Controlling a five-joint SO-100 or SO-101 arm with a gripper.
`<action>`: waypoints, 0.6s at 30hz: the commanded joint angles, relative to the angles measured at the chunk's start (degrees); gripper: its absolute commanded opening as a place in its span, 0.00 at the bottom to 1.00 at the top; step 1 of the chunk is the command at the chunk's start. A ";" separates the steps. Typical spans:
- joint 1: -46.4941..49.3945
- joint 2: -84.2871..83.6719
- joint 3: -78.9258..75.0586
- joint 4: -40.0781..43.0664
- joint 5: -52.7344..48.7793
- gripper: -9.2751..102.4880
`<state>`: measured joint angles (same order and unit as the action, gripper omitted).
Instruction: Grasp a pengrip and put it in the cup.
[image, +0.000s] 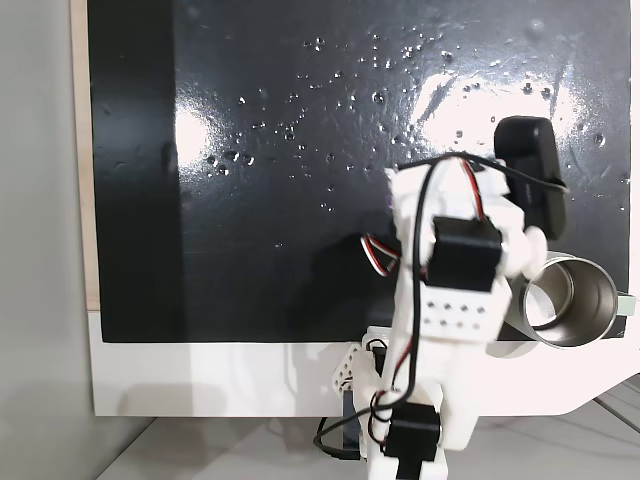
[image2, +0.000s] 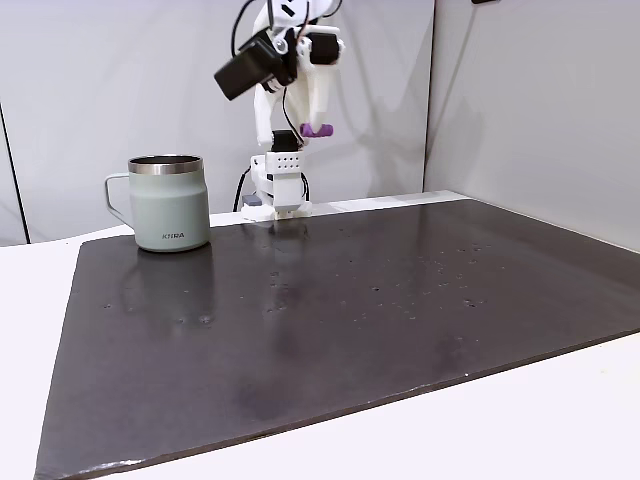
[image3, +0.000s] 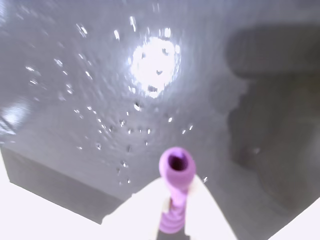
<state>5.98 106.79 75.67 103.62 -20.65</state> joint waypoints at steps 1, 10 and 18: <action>6.33 9.49 2.20 1.14 -8.26 0.08; 22.76 22.15 10.55 1.05 -27.42 0.08; 37.18 26.63 15.73 0.79 -44.47 0.08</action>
<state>38.94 131.22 90.79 103.80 -59.59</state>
